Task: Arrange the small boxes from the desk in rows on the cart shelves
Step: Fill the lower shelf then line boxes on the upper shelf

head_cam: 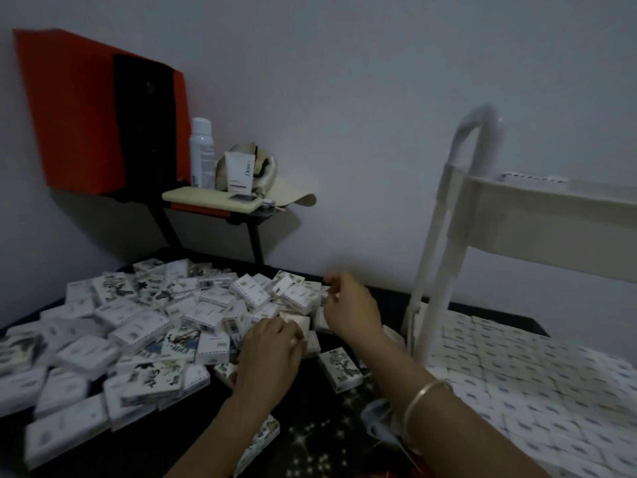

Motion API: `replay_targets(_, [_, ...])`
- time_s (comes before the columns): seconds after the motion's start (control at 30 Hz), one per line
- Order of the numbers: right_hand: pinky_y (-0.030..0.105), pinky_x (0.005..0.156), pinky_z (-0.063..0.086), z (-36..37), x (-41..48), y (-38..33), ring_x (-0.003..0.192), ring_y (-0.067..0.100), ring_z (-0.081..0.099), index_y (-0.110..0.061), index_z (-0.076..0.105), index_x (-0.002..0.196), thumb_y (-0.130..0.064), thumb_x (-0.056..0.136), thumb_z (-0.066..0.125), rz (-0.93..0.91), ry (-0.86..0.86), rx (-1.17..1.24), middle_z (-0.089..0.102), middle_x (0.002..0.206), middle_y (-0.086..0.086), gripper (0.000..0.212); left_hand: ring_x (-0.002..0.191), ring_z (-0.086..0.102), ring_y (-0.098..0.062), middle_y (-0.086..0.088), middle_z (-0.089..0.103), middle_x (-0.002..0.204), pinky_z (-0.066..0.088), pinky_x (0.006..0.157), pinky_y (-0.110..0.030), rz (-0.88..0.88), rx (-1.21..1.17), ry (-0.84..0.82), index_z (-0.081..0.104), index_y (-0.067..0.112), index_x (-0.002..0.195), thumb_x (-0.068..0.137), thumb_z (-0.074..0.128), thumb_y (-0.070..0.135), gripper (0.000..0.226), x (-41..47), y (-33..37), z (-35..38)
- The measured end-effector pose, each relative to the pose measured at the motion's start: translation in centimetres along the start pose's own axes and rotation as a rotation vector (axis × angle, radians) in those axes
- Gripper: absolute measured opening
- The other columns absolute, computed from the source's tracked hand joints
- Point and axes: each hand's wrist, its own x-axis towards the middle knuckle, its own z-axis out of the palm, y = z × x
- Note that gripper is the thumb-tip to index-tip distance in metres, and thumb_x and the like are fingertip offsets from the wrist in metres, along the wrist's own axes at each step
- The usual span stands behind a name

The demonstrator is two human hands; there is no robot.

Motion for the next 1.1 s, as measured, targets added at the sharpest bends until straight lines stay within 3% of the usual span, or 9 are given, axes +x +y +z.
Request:
replay_targets(0.07, [0.033, 0.093, 0.042, 2.7, 1.4, 0.9, 0.122, 0.025, 0.049, -0.015, 0.048, 0.13, -0.025, 0.095, 0.051, 0.073, -0.025, -0.076, 0.051, 0.133, 0.009, 0.036, 0.081, 0.053, -0.017, 0.006, 0.055, 0.083, 0.044, 0.064, -0.03, -0.076, -0.079, 0.022, 0.06, 0.025, 0.081, 0.08, 0.073, 0.027, 0.013, -0.4, -0.2, 0.2])
replay_targets(0.17, [0.04, 0.098, 0.039, 5.6, 2.8, 1.5, 0.13, 0.029, 0.038, -0.014, 0.039, 0.14, -0.051, 0.092, 0.051, 0.126, -0.06, -0.213, 0.039, 0.14, 0.013, 0.061, 0.083, 0.052, -0.012, 0.009, 0.053, 0.088, 0.038, 0.064, -0.023, -0.159, -0.149, 0.034, 0.057, 0.025, 0.084, 0.078, 0.077, 0.033, 0.022, -0.8, -0.1, 0.4])
replay_targets(0.23, [0.041, 0.1, 0.037, 6.8, 3.6, 1.9, 0.13, 0.03, 0.035, -0.015, 0.039, 0.141, -0.063, 0.086, 0.052, 0.104, -0.072, -0.331, 0.037, 0.14, 0.013, 0.074, 0.087, 0.052, -0.01, 0.009, 0.053, 0.096, 0.035, 0.063, -0.021, -0.194, -0.14, 0.035, 0.057, 0.024, 0.097, 0.079, 0.074, 0.039, 0.028, -0.9, -0.2, 0.4])
replay_targets(0.3, [0.04, 0.098, 0.038, 7.4, 4.3, 2.3, 0.127, 0.029, 0.036, -0.018, 0.046, 0.135, -0.066, 0.082, 0.056, 0.075, -0.064, -0.394, 0.04, 0.135, 0.011, 0.073, 0.096, 0.053, -0.008, 0.01, 0.053, 0.106, 0.04, 0.067, -0.021, -0.227, -0.147, 0.024, 0.055, 0.026, 0.113, 0.082, 0.07, 0.046, 0.039, -1.0, -0.4, 0.5])
replay_targets(0.47, [0.037, 0.093, 0.042, 7.1, 4.7, 2.9, 0.123, 0.024, 0.038, -0.018, 0.054, 0.128, -0.059, 0.08, 0.064, 0.058, -0.015, -0.351, 0.046, 0.129, 0.006, 0.064, 0.098, 0.053, -0.009, 0.011, 0.061, 0.103, 0.045, 0.073, -0.026, -0.255, -0.183, -0.033, 0.05, 0.031, 0.128, 0.086, 0.062, 0.05, 0.047, -1.0, -0.2, 0.2])
replay_targets(0.7, [0.026, 0.076, 0.043, 3.8, 1.2, 2.7, 0.097, 0.014, 0.058, -0.025, 0.05, 0.128, -0.025, 0.081, 0.07, -0.08, 0.119, 0.069, 0.053, 0.121, -0.001, 0.052, 0.109, 0.049, -0.01, 0.008, 0.05, 0.118, 0.046, 0.088, -0.031, -0.223, -0.284, -0.093, 0.04, 0.028, 0.139, 0.078, 0.072, 0.036, 0.068, -1.2, -0.8, 0.7])
replay_targets(0.83, [0.03, 0.075, 0.052, 0.0, -2.1, 1.4, 0.079, 0.004, 0.056, -0.031, 0.058, 0.112, -0.023, 0.083, 0.069, -0.213, 0.152, 0.127, 0.05, 0.108, -0.007, 0.032, 0.1, 0.053, -0.013, 0.008, 0.049, 0.11, 0.048, 0.08, -0.031, -0.217, -0.358, -0.079, 0.052, 0.025, 0.124, 0.081, 0.07, 0.022, 0.047, -0.9, -0.5, -0.2])
replay_targets(0.93, [0.03, 0.077, 0.054, -3.1, -4.5, 0.2, 0.086, 0.001, 0.053, -0.028, 0.064, 0.107, -0.021, 0.084, 0.069, -0.296, 0.113, 0.15, 0.044, 0.105, -0.016, 0.025, 0.086, 0.059, -0.015, 0.009, 0.058, 0.095, 0.053, 0.071, -0.037, -0.275, -0.477, -0.082, 0.053, 0.026, 0.099, 0.082, 0.068, 0.021, 0.024, -0.4, -0.2, -1.2])
replay_targets(1.1, [0.013, 0.077, 0.05, -8.7, -8.9, -1.9, 0.095, -0.002, 0.055, -0.031, 0.058, 0.119, -0.017, 0.086, 0.069, -0.408, 0.066, 0.151, 0.04, 0.123, -0.013, 0.038, 0.097, 0.062, -0.009, 0.014, 0.064, 0.101, 0.054, 0.084, -0.036, -0.368, -0.786, -0.112, 0.052, 0.027, 0.112, 0.092, 0.058, 0.012, 0.026, 0.0, 2.6, -4.9])
